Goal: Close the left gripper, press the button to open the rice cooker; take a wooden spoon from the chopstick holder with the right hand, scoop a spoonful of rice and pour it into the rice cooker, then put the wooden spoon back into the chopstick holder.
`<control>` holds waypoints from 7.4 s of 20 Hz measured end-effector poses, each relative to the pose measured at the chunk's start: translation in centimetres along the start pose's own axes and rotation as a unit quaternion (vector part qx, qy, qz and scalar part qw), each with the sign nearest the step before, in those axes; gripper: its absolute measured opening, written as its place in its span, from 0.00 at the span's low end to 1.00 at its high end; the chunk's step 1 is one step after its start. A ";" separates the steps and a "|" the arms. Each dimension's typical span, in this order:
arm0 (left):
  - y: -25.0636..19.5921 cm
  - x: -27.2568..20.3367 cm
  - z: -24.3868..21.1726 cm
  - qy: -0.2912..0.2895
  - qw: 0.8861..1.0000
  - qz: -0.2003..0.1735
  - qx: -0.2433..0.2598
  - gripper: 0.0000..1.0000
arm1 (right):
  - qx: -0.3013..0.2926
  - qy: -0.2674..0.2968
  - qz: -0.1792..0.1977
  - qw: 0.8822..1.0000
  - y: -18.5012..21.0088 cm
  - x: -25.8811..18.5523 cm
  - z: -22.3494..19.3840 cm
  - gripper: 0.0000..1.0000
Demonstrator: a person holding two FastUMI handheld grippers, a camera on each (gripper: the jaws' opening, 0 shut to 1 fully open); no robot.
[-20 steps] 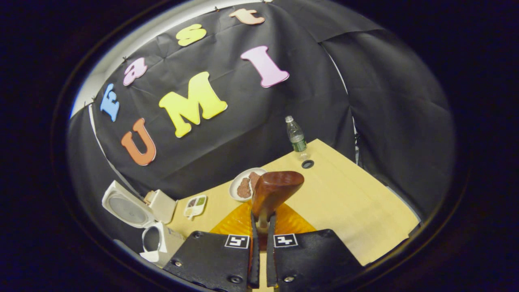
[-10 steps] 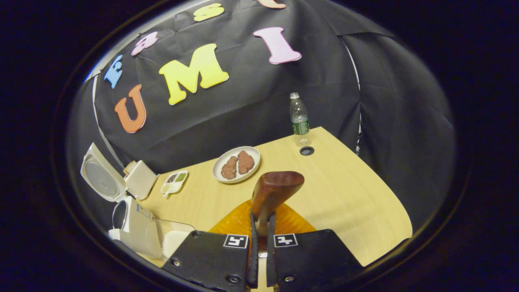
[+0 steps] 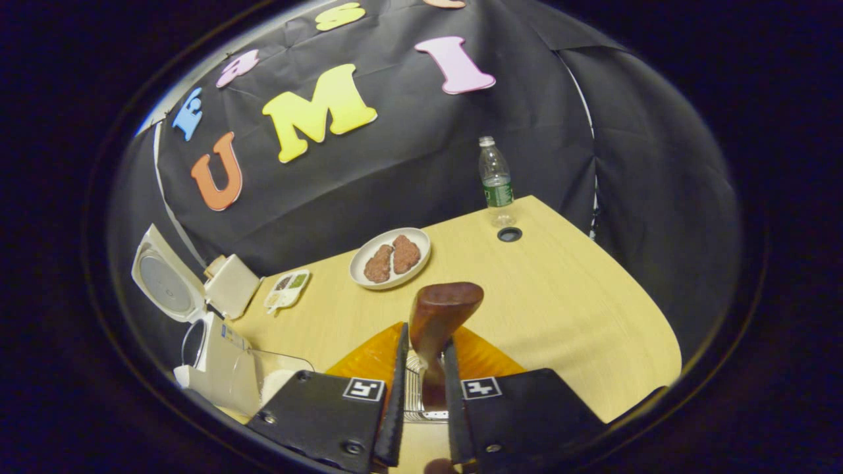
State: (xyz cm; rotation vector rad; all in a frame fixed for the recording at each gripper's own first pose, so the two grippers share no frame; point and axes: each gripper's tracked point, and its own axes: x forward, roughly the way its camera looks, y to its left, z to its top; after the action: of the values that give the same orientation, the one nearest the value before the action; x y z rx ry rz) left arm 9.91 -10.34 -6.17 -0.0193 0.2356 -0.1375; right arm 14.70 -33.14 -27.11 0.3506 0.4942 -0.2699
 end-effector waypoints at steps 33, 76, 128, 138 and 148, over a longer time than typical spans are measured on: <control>15.5 21.2 16.3 -0.117 0.984 0.131 0.013 0.94 | -0.064 -0.171 -0.084 0.980 0.6 -19.6 8.8 0.98; 7.6 6.9 -15.7 0.348 0.922 0.107 -0.134 0.98 | -0.082 -0.095 0.068 0.990 11.1 -17.1 3.1 0.97; 7.5 1.9 -6.9 0.087 0.988 0.095 -0.086 0.95 | -0.128 -0.169 0.089 0.973 12.1 -24.9 7.8 0.98; 0.5 -11.8 1.6 -0.086 0.996 -0.003 -0.013 0.94 | -0.134 -0.226 0.053 0.963 14.2 -36.7 4.3 0.99; -2.4 -18.2 1.2 -0.117 0.992 -0.046 -0.007 0.94 | -0.150 -0.258 0.044 0.954 16.9 -41.9 1.8 0.98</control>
State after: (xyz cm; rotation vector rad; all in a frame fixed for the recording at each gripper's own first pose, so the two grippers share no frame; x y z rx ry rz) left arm -7.63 -10.22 -0.76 -0.0593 0.0003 -0.2237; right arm -14.40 -11.54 -0.14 -0.0017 -0.0003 -0.1862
